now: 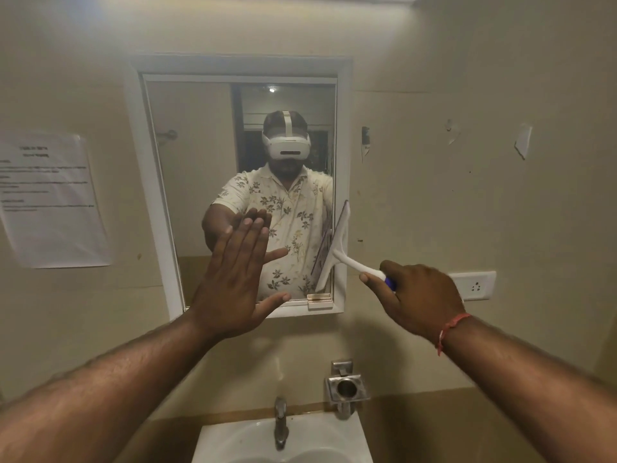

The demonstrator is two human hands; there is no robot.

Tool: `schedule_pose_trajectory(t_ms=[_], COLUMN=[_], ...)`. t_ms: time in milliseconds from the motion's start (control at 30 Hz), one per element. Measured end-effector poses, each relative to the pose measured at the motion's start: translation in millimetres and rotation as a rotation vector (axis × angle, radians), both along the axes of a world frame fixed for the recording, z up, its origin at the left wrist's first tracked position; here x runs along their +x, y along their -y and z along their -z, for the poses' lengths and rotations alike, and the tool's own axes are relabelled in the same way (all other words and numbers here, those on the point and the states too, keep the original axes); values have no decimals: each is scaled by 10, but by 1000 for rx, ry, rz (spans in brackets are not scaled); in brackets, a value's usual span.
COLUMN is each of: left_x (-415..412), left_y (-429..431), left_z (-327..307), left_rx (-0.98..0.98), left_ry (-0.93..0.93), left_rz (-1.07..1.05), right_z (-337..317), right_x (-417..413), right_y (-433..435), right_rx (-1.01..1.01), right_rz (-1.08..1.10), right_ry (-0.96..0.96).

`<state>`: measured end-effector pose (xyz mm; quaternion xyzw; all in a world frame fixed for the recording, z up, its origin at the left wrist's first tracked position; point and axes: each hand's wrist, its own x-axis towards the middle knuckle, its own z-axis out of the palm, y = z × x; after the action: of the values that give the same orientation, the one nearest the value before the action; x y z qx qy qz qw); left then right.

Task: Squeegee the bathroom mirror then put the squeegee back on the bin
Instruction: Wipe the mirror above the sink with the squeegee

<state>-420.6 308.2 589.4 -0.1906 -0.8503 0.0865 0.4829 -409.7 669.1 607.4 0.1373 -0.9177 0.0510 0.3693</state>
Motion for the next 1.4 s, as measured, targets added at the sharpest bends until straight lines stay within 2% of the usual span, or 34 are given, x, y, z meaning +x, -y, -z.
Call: schedule_pose_trajectory(t_ms=[233,400,633,833,967,1400], left_x=[127,174,131,34,-14,-65], left_y=[97,184,200,230,257,400], left_z=[-130,-472,-1334,-1857,-1966,-1923], left_rx=[-4,-15,-33,-23,-32,48], left_ry=[-2,-63,-183,-231,-275,-251], left_rz=[15,18,-47,-123,-127,-77], right_z=[201,-401,-1325,-1815,-1986,-2097], right_x=[363,477,362,225,177,86], right_y=[608,1093,1521,1745,1862,2125], right_rx=[-614,-830,-932,-1034,-1078,-1170], right_rz=[-190,-343,-395,-419,-435,-448], right_ry=[291,323,230,212,219,236])
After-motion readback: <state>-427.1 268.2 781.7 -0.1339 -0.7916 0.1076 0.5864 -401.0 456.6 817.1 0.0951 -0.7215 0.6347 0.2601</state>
